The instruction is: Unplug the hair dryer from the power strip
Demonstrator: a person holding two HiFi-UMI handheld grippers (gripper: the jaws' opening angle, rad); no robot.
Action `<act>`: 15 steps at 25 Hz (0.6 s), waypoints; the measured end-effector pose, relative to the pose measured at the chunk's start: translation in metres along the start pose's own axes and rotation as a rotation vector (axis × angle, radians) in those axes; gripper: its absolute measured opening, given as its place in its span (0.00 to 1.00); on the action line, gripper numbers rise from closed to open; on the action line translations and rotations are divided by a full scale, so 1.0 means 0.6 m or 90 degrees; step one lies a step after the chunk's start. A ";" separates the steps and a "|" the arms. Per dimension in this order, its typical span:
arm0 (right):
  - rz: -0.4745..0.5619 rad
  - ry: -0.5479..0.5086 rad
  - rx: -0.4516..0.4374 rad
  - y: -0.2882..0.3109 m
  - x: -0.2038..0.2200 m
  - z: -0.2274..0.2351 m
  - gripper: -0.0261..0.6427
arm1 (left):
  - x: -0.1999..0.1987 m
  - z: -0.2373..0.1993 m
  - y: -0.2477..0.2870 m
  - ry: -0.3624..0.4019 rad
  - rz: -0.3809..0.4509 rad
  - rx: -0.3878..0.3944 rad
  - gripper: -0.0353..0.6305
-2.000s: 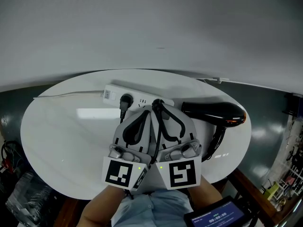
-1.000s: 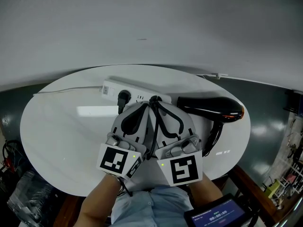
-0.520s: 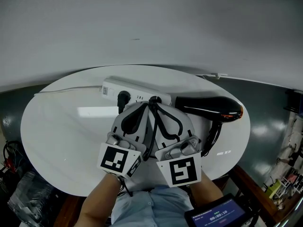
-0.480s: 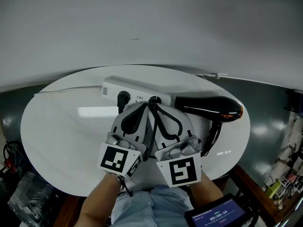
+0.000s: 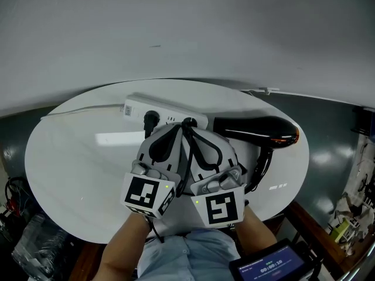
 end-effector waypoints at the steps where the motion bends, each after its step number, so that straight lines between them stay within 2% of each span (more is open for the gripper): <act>1: 0.003 -0.005 0.004 0.000 0.000 -0.001 0.09 | -0.001 0.000 0.001 -0.002 0.001 0.002 0.05; 7: 0.010 -0.034 0.015 -0.002 -0.002 -0.009 0.09 | 0.000 -0.003 0.000 -0.017 -0.004 0.005 0.05; 12: 0.000 -0.029 0.008 -0.007 -0.005 -0.007 0.09 | 0.001 -0.001 0.000 -0.013 -0.010 0.014 0.05; 15: 0.028 -0.034 0.027 -0.010 -0.009 -0.008 0.09 | 0.002 -0.001 0.002 -0.015 -0.012 0.016 0.05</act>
Point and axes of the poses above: the fingertips, and each gripper's own axes: y forward along the fingers, z to its right, x out of its underside, the point moved 8 cm from there along -y, backward along the fingers, and after that the axes turned 1 degree about -z, right-handed, at the moved point
